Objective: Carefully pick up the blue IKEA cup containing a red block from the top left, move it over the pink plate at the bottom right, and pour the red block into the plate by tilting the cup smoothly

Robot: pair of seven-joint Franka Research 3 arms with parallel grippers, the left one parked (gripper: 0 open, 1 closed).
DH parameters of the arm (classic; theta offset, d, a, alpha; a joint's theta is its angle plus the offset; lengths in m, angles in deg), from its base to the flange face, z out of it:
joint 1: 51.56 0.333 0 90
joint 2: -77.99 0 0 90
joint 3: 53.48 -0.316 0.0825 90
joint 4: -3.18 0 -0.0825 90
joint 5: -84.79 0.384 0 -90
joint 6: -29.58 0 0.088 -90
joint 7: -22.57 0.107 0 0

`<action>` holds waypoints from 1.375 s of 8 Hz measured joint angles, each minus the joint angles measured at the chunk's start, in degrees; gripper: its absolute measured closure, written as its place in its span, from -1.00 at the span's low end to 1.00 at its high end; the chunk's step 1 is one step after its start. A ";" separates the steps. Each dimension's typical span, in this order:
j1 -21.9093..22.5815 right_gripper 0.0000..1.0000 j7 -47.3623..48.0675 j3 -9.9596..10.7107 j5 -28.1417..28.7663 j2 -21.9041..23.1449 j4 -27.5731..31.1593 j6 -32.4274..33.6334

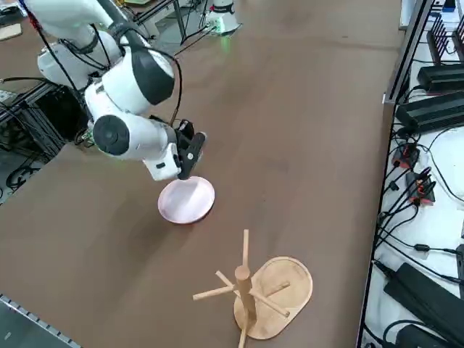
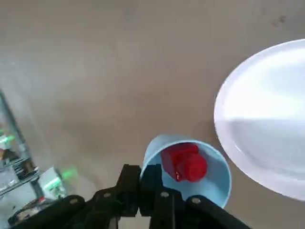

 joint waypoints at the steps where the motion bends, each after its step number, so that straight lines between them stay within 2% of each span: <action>1: -0.96 0.95 -2.61 -0.02 0.49 -2.02 -1.50 1.95; 5: -6.99 0.95 -14.33 0.00 3.92 -8.15 -6.39 12.78; 7: -8.05 0.95 -18.42 -0.01 6.04 -10.45 -7.68 16.54; 11: -11.60 0.95 -26.87 0.00 8.76 -17.40 -13.81 26.08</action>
